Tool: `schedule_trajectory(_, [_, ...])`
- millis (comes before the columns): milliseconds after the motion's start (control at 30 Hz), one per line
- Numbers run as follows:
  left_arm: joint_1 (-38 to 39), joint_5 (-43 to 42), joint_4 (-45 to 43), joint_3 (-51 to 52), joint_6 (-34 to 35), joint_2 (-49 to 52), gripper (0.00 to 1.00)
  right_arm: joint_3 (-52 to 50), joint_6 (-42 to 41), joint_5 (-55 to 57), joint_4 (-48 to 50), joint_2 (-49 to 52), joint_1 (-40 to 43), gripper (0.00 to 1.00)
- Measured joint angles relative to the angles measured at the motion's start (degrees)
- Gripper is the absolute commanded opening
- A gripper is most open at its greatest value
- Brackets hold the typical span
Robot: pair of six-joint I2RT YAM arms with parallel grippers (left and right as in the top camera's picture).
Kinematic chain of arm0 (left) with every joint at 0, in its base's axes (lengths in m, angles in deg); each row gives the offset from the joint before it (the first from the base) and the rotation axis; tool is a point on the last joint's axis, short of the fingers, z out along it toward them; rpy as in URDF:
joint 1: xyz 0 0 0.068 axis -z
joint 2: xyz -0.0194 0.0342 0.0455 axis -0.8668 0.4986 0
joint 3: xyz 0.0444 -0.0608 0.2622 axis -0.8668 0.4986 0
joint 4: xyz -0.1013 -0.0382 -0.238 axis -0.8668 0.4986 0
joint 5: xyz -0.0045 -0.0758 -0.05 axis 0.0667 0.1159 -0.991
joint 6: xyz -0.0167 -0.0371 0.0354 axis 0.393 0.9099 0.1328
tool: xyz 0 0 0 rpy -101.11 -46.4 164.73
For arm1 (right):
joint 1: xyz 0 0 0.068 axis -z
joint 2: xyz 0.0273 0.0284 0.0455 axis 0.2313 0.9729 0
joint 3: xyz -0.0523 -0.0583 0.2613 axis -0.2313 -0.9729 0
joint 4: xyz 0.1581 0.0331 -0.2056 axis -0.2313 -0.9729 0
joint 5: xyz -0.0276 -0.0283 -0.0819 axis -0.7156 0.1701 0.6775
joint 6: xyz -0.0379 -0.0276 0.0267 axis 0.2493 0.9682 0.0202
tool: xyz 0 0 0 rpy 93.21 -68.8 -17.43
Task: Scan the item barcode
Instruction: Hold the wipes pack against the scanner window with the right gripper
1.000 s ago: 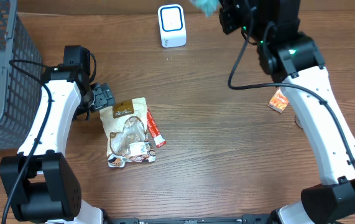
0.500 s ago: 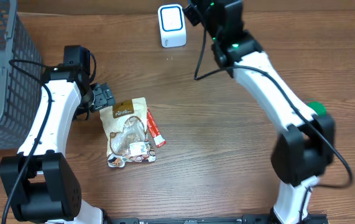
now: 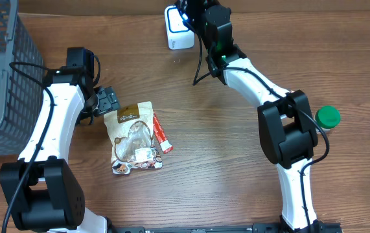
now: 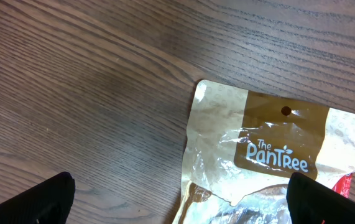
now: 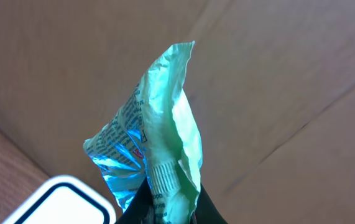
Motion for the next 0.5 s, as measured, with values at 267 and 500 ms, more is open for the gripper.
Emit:
schedule_trajectory(267, [0.0,0.0,0.0,0.0,0.0,0.0,1.0,0.0,0.4,0.6,-0.5,3.2,-0.2,0.04])
schedule_trajectory(500, [0.0,0.0,0.0,0.0,0.0,0.0,1.0,0.0,0.6,0.6,-3.6,3.8,-0.9,0.04])
